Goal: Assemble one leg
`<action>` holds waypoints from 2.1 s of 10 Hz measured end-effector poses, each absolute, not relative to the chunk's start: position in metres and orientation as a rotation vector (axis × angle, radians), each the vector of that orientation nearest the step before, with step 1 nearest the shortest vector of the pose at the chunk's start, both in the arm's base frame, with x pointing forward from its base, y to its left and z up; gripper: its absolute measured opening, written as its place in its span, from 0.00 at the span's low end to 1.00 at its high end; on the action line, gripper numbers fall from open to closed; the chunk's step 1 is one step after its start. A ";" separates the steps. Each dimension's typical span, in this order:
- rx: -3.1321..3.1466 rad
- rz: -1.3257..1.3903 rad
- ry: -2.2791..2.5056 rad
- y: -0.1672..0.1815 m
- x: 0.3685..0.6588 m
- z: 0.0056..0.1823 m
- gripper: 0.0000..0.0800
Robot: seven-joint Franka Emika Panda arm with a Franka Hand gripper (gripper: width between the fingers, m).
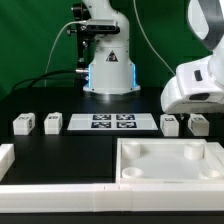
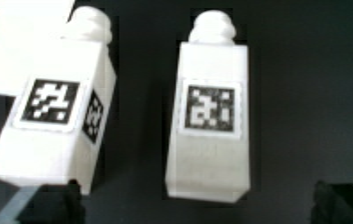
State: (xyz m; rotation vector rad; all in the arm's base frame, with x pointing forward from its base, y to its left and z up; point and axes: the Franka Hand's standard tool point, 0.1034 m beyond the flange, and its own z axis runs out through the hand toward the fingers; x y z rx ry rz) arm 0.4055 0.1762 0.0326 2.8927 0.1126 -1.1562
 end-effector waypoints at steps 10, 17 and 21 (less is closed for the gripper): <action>2.781 -1.335 0.139 0.185 0.384 0.022 0.81; 2.776 -1.363 0.143 0.183 0.389 0.010 0.81; 2.789 -1.345 0.136 0.180 0.386 0.003 0.80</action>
Offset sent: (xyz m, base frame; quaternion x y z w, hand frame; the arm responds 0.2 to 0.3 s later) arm 0.0000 0.0000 0.0000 0.0000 0.0000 0.0000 1.0000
